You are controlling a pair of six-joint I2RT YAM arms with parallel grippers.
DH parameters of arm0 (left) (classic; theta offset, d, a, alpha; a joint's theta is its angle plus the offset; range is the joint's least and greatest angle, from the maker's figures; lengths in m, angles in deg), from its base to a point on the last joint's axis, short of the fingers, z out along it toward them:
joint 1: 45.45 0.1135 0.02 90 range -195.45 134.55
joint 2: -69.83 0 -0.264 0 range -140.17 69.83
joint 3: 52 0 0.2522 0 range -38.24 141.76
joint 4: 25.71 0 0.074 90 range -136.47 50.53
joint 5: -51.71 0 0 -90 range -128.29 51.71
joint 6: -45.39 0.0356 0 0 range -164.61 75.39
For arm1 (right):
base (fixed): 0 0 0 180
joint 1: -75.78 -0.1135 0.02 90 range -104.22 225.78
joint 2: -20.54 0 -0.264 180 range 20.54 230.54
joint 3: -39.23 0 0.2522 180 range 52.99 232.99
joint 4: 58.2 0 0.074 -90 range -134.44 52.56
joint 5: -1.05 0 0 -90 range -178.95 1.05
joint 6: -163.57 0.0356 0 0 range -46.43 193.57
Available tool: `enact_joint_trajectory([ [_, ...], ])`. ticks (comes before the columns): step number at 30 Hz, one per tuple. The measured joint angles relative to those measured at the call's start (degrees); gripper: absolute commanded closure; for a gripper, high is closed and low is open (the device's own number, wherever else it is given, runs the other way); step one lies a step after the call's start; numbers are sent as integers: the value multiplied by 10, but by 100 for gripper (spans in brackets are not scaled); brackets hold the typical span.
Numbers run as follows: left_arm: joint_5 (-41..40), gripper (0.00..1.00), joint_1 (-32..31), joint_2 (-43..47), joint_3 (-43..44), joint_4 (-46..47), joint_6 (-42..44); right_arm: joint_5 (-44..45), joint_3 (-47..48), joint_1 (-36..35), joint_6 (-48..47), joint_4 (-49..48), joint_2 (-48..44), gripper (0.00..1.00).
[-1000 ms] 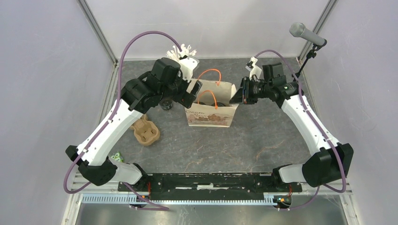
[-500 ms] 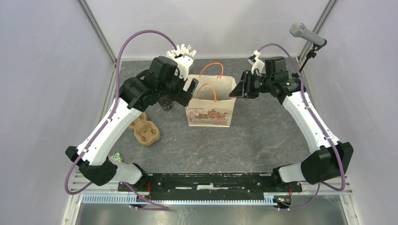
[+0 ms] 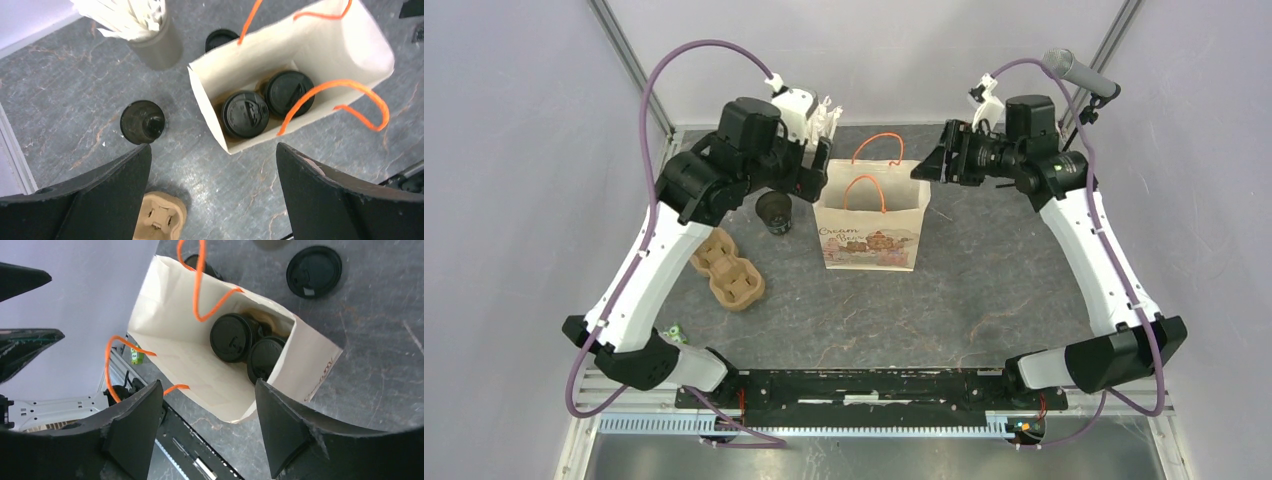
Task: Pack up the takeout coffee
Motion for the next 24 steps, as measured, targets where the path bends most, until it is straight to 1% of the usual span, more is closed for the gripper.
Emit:
enact_joint_trajectory([
  [2,0,0,8,-4,20,0,-6,1,18,0,-2,0,-2,15],
  [3,-1,0,13,-6,28,0,-9,2,23,0,-5,1,-4,5],
  [4,-1,0,19,-7,35,0,-10,5,27,0,-12,7,-7,2],
  [7,1,2,54,-9,40,7,-19,18,33,0,-29,22,-14,2],
  [9,7,4,96,-16,37,22,-29,29,33,0,-49,32,-28,2],
  [13,32,20,180,-38,0,84,-63,52,-12,0,-94,23,-100,2],
  [15,53,24,209,-62,-11,111,-84,70,-36,0,-116,28,-141,2],
  [16,69,24,225,-83,-14,134,-98,78,-43,0,-125,29,-158,2],
  [19,98,27,248,-134,-22,190,-124,92,-63,0,-141,20,-199,2],
  [24,121,34,252,-198,-24,246,-154,99,-127,0,-129,-13,-252,2],
])
